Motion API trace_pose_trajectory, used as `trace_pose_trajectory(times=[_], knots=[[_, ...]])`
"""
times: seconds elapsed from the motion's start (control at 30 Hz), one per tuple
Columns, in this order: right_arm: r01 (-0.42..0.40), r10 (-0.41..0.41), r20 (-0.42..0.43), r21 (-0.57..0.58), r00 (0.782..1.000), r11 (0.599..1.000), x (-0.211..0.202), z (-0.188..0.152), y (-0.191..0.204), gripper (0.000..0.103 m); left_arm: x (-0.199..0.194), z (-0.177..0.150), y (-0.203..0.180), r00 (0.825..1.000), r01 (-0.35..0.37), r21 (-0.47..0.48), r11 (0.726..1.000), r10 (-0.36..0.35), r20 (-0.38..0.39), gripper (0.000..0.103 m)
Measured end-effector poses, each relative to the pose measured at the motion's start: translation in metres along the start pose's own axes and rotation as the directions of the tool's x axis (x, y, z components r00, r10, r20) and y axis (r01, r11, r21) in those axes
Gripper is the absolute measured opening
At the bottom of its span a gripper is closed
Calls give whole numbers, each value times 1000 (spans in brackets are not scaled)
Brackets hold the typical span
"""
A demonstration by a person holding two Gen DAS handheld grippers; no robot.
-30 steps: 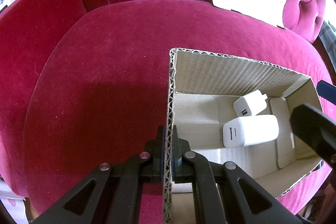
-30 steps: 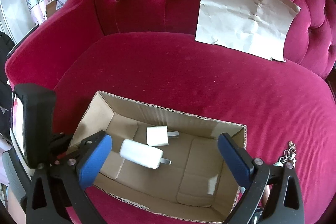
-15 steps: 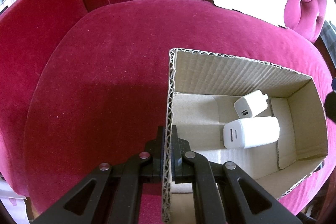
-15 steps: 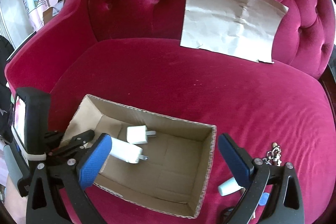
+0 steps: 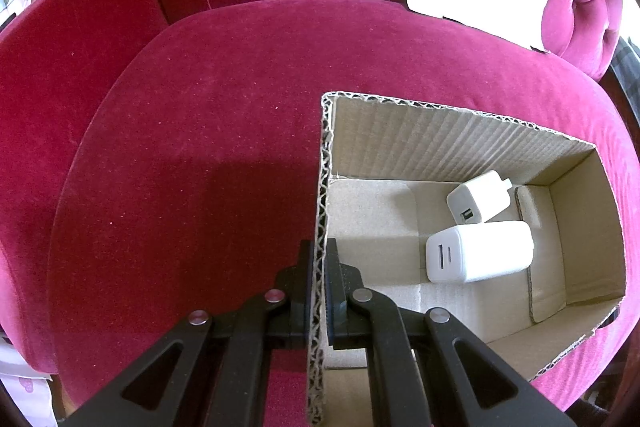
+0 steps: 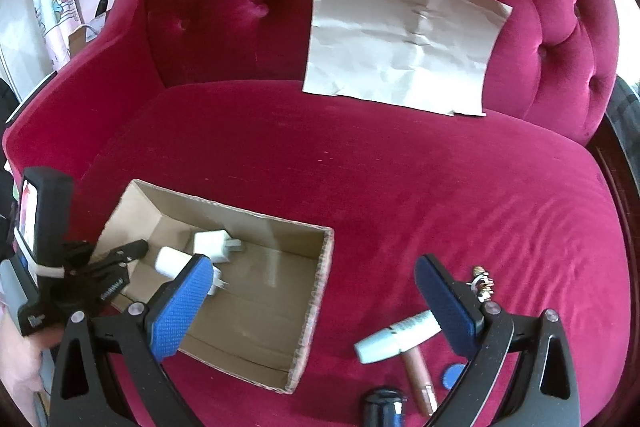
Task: Organize rigid objects
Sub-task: 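Withdraw the right tool from the box toward the remaining objects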
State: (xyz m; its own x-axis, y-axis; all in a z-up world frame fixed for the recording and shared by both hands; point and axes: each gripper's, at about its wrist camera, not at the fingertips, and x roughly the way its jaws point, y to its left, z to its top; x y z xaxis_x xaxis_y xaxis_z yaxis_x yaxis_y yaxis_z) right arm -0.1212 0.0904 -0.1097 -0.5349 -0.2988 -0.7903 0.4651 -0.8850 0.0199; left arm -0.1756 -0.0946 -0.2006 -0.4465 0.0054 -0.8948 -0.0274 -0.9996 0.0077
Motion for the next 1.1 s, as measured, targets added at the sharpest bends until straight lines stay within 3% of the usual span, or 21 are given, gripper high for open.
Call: trace_pose_trajectory(times=[0.63, 1.1], knots=[[22, -22, -14, -2, 1000, 1000, -6, -26, -49, 103, -5, -3, 0, 1000, -16, 3, 1000, 16, 2, 5], [13, -15, -83, -30, 996, 999, 8, -49, -69, 103, -5, -3, 0, 1000, -19, 5, 1000, 19, 2, 5]])
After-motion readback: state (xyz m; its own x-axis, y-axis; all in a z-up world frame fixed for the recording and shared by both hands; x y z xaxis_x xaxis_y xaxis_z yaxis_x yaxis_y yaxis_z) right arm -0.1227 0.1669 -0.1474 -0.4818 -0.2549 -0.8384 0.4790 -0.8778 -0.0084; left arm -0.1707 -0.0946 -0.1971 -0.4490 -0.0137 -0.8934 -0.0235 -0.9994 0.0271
